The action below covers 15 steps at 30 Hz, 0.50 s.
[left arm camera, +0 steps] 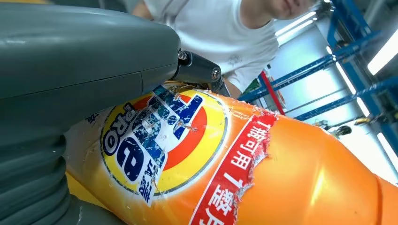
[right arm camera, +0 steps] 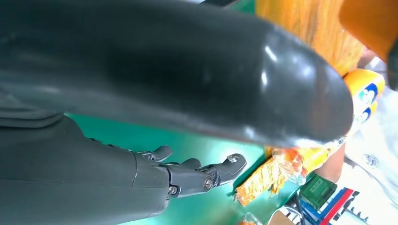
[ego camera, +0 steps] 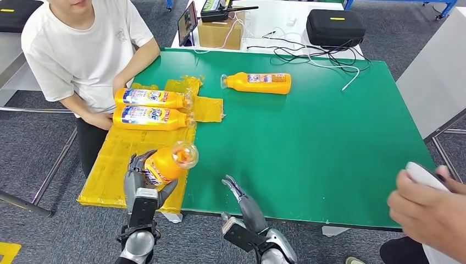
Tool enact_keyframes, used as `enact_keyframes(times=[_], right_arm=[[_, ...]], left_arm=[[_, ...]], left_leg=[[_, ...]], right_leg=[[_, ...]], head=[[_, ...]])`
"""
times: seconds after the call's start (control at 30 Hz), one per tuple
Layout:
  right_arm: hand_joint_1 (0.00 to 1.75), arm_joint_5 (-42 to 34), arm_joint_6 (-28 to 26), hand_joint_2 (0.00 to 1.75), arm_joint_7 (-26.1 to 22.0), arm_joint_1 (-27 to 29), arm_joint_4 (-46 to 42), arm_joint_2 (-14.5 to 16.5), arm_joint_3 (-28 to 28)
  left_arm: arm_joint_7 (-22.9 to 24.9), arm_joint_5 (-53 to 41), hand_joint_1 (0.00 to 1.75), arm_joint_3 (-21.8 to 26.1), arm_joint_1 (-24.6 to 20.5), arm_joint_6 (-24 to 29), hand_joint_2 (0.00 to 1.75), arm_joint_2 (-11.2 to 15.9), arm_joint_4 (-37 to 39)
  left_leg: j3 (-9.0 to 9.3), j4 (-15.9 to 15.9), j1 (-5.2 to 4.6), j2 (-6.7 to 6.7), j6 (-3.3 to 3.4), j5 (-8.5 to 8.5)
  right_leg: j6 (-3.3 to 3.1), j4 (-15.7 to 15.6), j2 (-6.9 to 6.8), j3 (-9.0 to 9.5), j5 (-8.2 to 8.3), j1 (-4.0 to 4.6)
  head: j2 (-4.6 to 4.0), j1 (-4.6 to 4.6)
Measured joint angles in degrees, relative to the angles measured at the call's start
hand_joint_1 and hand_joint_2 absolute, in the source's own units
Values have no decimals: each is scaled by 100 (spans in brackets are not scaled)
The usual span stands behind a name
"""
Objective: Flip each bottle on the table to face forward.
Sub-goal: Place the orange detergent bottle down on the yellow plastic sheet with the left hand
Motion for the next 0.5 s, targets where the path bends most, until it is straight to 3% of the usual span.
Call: enact_keyframes(times=[0.37, 0.4, 0.5], right_arm=[[0, 33, 308, 0, -205, -185, 96, 159, -110], [0, 46, 319, 0, -222, -213, 120, 184, -109], [0, 72, 333, 0, -268, -276, 186, 233, -107]], left_arm=[[1423, -3406, 175, 513, -1252, 20, 175, 263, 2254], [1506, -3537, 147, 513, -1379, -8, 175, 278, 2473], [1644, -3742, 16, 498, -1693, -168, 175, 312, 3005]], left_leg=[[3, 0, 2, -2, -4, 7], [5, 0, 1, -2, -4, 7], [13, -1, 1, -4, -4, 7]], right_leg=[[0, 4, 0, 8, 2, 0], [1, 4, 0, 10, 2, 0], [1, 3, -1, 19, 2, 0]], head=[[-1, 1], [-1, 1], [-1, 1]])
